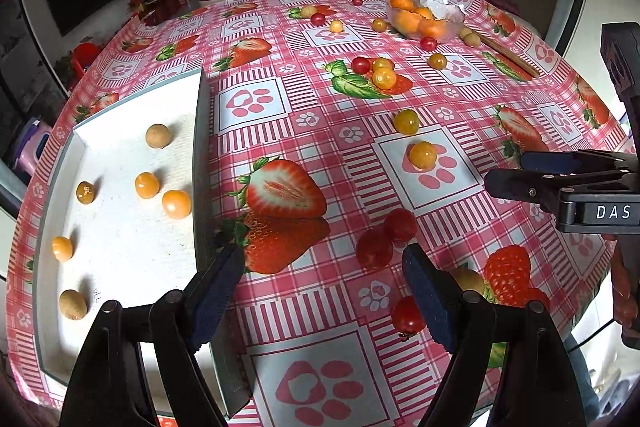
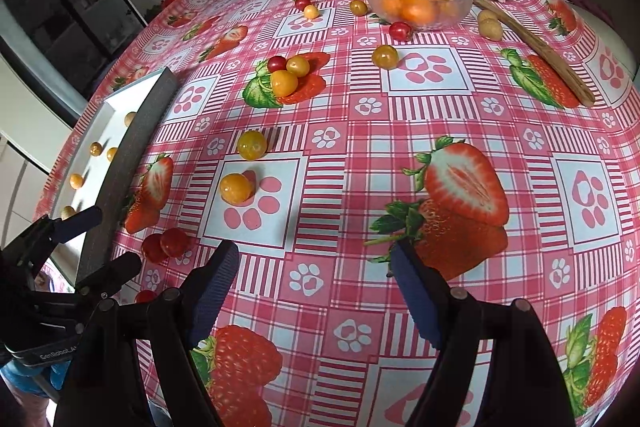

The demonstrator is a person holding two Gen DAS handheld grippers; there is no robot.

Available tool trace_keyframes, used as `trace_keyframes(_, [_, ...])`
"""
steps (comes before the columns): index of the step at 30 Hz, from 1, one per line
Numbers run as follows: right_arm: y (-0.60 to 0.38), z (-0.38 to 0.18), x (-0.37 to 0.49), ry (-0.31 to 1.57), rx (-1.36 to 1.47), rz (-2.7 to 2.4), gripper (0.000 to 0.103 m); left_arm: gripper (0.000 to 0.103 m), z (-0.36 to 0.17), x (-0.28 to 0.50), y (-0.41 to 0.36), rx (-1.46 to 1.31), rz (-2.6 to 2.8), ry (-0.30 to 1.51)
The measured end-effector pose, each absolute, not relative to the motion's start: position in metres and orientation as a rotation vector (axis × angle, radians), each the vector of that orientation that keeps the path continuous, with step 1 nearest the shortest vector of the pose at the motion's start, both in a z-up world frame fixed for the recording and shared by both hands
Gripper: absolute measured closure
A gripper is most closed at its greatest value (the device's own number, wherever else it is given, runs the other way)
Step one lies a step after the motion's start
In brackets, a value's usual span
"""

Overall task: Organize fruits
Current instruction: 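Move both open tools back over the fruits on the tablecloth, then grasp a red cherry tomato with the left tool while the right tool grasps a yellow tomato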

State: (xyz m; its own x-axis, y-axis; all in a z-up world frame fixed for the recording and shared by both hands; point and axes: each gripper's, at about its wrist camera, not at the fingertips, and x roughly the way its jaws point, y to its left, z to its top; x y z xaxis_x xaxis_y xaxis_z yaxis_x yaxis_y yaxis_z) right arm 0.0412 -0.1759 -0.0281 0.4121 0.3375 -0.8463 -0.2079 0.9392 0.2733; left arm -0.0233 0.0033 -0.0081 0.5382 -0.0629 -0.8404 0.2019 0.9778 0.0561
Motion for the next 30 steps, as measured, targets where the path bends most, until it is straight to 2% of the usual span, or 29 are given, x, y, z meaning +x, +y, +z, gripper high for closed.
trace_keyframes(2, [-0.172, -0.028, 0.041, 1.091, 0.126, 0.353, 0.022, 0.021, -0.012, -0.023, 0.0, 0.155, -0.166, 0.995])
trace_keyframes(3, [-0.17, -0.027, 0.042, 1.089, 0.121, 0.357, 0.022, 0.024, -0.014, -0.023, -0.002, 0.158, -0.169, 0.998])
trace_keyframes(4, [-0.167, -0.027, 0.043, 1.088, 0.115, 0.362, 0.022, 0.033, -0.016, -0.023, -0.004, 0.164, -0.17, 1.005])
trace_keyframes(5, [-0.165, -0.027, 0.044, 1.086, 0.109, 0.366, 0.022, 0.036, -0.019, -0.021, -0.005, 0.169, -0.173, 1.016])
trace_keyframes(11, [-0.147, -0.026, 0.052, 1.08, 0.069, 0.396, 0.022, 0.036, -0.027, -0.02, -0.009, 0.175, -0.172, 1.021])
trace_keyframes(13, [-0.141, -0.027, 0.056, 1.08, 0.06, 0.406, 0.022, 0.042, -0.027, -0.019, -0.009, 0.161, -0.176, 1.021])
trace_keyframes(17, [-0.126, -0.028, 0.062, 1.078, 0.03, 0.426, 0.027, 0.044, -0.027, -0.017, -0.01, 0.145, -0.176, 1.017])
trace_keyframes(18, [-0.122, -0.029, 0.063, 1.075, 0.02, 0.425, 0.028, 0.047, -0.027, -0.017, -0.011, 0.137, -0.181, 1.017])
trace_keyframes(21, [-0.112, -0.029, 0.065, 1.065, -0.013, 0.422, 0.038, 0.053, -0.027, -0.018, -0.013, 0.133, -0.185, 1.012])
trace_keyframes(22, [-0.109, -0.029, 0.065, 1.062, -0.029, 0.419, 0.045, 0.06, -0.027, -0.018, -0.013, 0.126, -0.196, 1.012])
trace_keyframes(23, [-0.106, -0.029, 0.065, 1.057, -0.048, 0.414, 0.049, 0.064, -0.026, -0.018, -0.014, 0.127, -0.198, 1.01])
trace_keyframes(24, [-0.103, -0.029, 0.065, 1.052, -0.07, 0.409, 0.06, 0.067, -0.026, -0.018, -0.016, 0.132, -0.2, 1.008])
trace_keyframes(25, [-0.101, -0.029, 0.065, 1.047, -0.086, 0.407, 0.073, 0.075, -0.026, -0.019, -0.017, 0.132, -0.208, 1.005])
trace_keyframes(26, [-0.1, -0.029, 0.064, 1.045, -0.091, 0.41, 0.077, 0.081, -0.026, -0.019, -0.018, 0.131, -0.213, 1.003])
trace_keyframes(27, [-0.101, -0.029, 0.065, 1.047, -0.083, 0.416, 0.081, 0.081, -0.026, -0.019, -0.019, 0.132, -0.209, 1.0])
trace_keyframes(30, [-0.111, -0.029, 0.065, 1.058, -0.013, 0.432, 0.081, 0.081, -0.026, -0.02, -0.017, 0.099, -0.214, 0.992])
